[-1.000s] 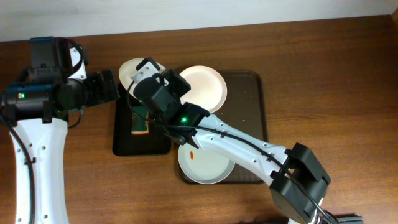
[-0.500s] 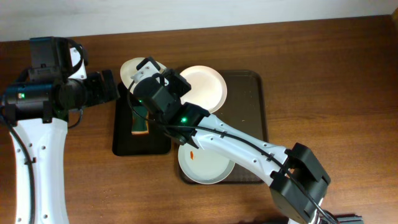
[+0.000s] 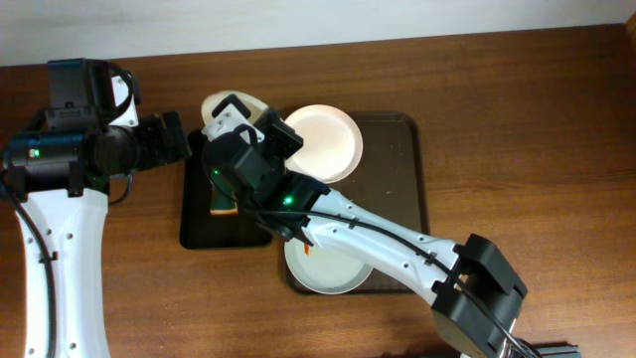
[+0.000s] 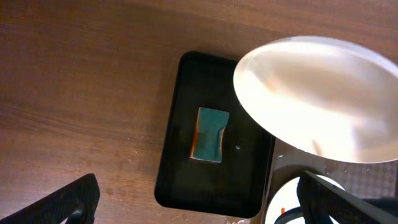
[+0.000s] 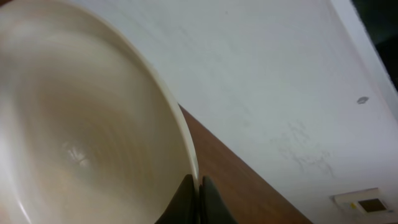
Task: Clean dirty plates on tray and stack at the side
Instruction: 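Lift the cream plate with the right gripper and carry it right, then set the cream plate down at the right side, grip the top-left plate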
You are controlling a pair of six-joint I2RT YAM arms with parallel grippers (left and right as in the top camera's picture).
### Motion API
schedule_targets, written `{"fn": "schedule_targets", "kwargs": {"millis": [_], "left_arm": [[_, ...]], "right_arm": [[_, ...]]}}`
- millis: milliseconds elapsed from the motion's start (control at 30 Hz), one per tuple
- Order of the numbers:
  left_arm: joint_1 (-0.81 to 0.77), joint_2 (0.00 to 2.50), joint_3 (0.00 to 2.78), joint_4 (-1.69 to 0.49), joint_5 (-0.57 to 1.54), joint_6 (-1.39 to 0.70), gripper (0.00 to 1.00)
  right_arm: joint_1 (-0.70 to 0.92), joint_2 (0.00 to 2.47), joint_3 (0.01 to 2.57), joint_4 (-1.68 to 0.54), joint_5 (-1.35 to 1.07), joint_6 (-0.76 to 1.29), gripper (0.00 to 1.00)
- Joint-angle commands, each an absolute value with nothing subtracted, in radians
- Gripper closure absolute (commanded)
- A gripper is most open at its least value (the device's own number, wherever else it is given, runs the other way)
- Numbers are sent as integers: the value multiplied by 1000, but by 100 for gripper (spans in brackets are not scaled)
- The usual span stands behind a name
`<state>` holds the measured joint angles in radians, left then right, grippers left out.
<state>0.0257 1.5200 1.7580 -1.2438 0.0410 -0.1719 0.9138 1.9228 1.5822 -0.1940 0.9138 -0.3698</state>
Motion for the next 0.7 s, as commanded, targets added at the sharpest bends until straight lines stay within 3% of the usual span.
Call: {"fn": "schedule_targets", "kwargs": {"millis": [0,67,100,167,233,367,467,667], "left_arm": [[29,1510,1770,-1243,37,-163,0],[29,1510,1770,-1243,37,-162,0],[29,1510,1770,-1243,37,-163,0],[29,1510,1770,-1243,37,-163,0],[29,1510,1770,-1243,37,-163,0],[29,1510,1770,-1243,37,-163,0],[29,1510,1770,-1243,37,-163,0],[29,1510,1770,-1243,37,-163,0]], "right_arm": [[899,1897,1594,-214,958,-213,96],[865,1879,1594,-294,943,-53,96],[810,1837,1594,-418,840,102,96],[732,1791,1594,-524,672,223,96],[548,1726,1594,-651,316,330,96],[149,1676,1594,-808,-237,342,96],[-181,1705,1586,-988,-303,319,96],[-567,1769,1379,-984,-303,312,96]]}}
